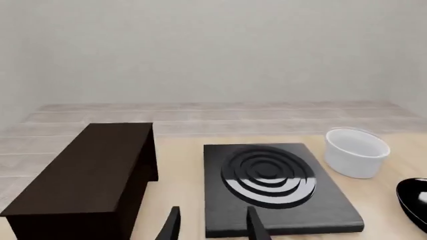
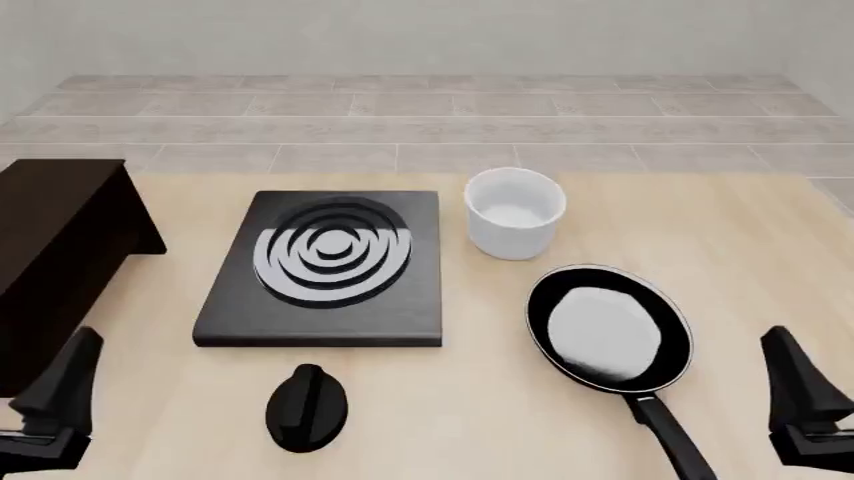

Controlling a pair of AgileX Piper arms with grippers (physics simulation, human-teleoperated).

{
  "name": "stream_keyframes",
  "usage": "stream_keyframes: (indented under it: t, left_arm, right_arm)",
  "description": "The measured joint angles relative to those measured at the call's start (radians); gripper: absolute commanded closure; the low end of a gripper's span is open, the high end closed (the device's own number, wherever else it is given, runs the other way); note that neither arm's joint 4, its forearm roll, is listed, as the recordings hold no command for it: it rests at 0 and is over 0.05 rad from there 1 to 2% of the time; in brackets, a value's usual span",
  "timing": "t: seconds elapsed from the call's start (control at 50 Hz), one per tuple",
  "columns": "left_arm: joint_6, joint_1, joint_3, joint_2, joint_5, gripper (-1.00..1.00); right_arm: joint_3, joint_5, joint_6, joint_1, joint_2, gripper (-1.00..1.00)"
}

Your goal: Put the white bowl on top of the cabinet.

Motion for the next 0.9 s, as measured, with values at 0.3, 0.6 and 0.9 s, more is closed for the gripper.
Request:
stream_keyframes:
  t: [0.3,0.6,0.9]
  left_arm:
    - [-0.007,0.022,-0.049,0.083,-0.037,-1.0]
    - [0.004,-0.012,-0.193,0.215,-0.014,-1.0]
    - [0.006,-0.097,-0.346,0.419,0.035,-1.0]
  right_arm:
    - [-0.004,-0.011,-0.018,-0.004,0.0,-1.0]
    - [-0.007,-0.009,-0.021,-0.005,-0.002,-1.0]
    - [-0.007,-0.009,-0.022,-0.005,-0.002,-1.0]
